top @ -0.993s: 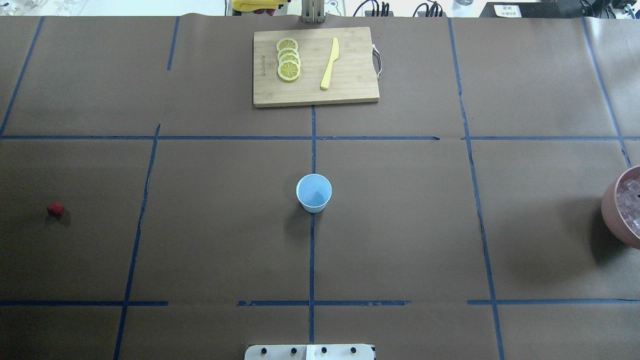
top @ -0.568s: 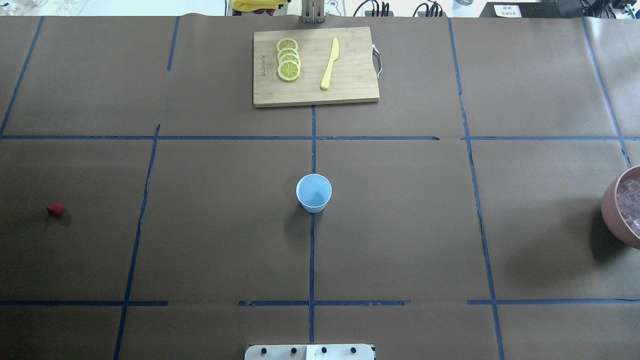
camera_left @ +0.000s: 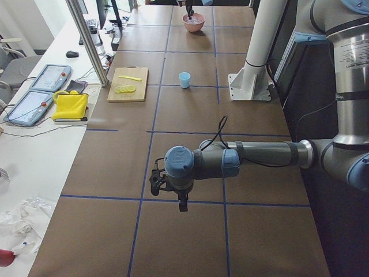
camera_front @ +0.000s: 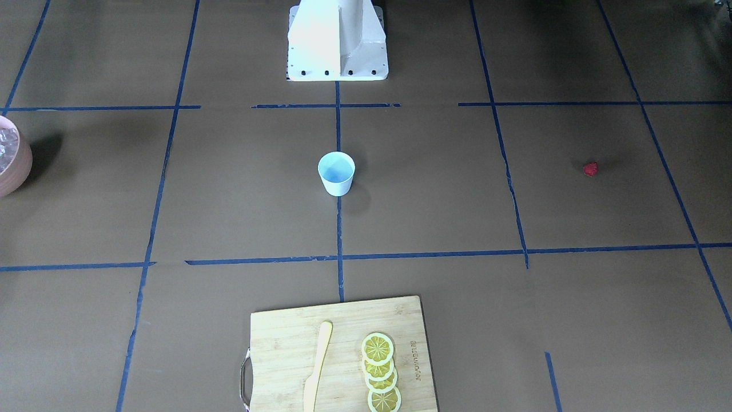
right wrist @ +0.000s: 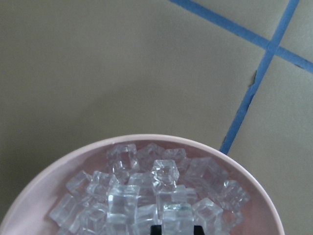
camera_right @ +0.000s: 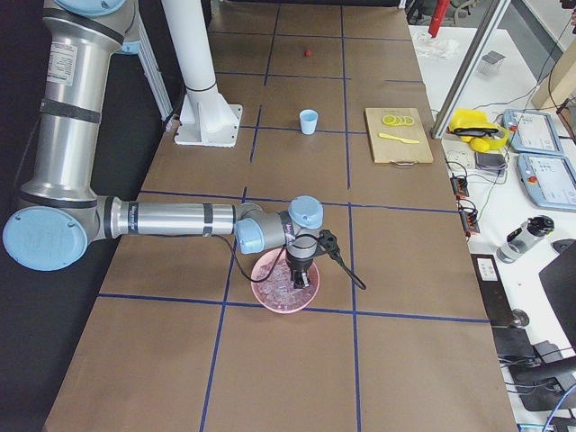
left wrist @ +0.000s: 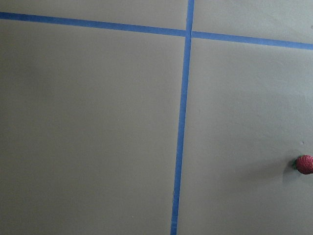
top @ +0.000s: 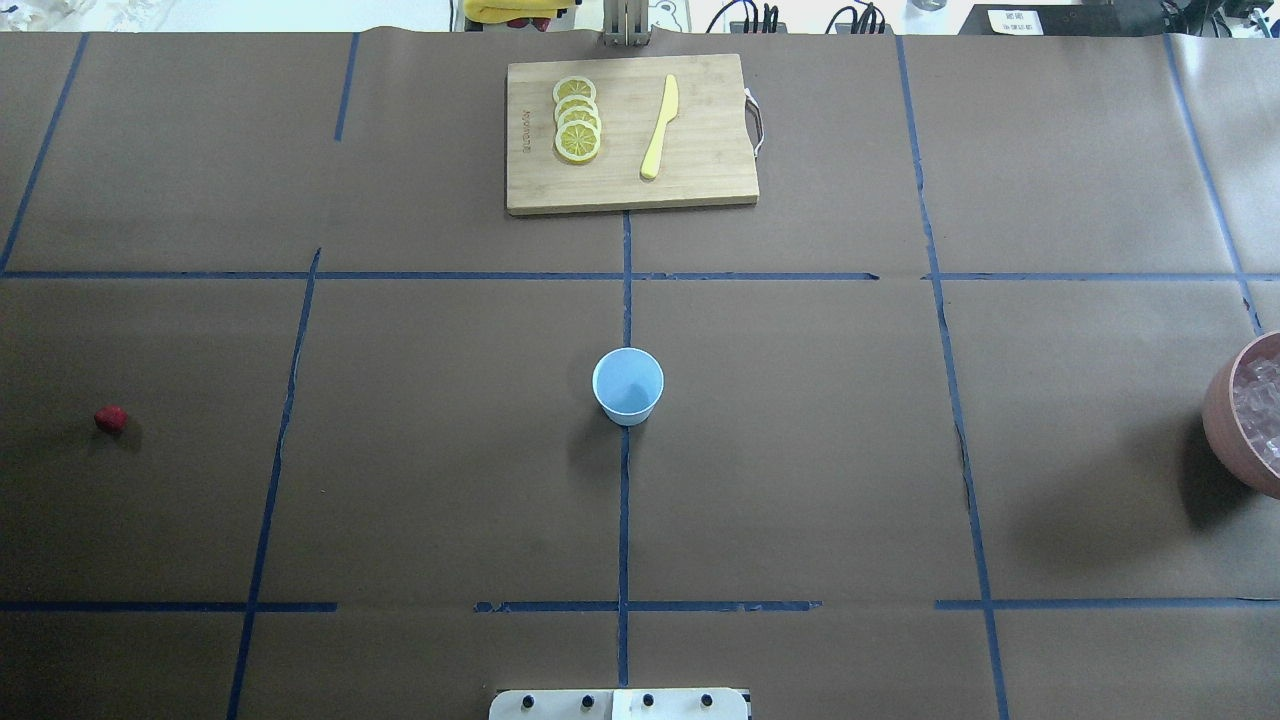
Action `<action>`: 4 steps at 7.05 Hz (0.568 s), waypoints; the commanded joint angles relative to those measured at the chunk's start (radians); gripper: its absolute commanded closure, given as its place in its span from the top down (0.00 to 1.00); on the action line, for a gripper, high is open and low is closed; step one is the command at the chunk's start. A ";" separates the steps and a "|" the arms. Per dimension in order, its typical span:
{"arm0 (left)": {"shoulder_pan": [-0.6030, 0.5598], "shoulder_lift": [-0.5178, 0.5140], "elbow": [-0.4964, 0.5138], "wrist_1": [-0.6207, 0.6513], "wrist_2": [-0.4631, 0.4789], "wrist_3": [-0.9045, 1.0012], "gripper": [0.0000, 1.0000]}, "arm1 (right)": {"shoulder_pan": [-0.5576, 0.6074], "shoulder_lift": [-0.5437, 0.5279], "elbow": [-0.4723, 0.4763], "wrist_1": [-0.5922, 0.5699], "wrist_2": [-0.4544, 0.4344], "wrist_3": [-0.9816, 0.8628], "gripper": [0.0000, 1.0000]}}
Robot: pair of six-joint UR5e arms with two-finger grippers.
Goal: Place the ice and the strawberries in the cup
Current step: 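Grasp an ice cube from the pink bowl with the right gripper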
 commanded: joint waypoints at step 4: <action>0.000 0.000 -0.003 0.001 -0.002 -0.003 1.00 | 0.067 0.268 0.218 -0.358 0.134 0.152 0.00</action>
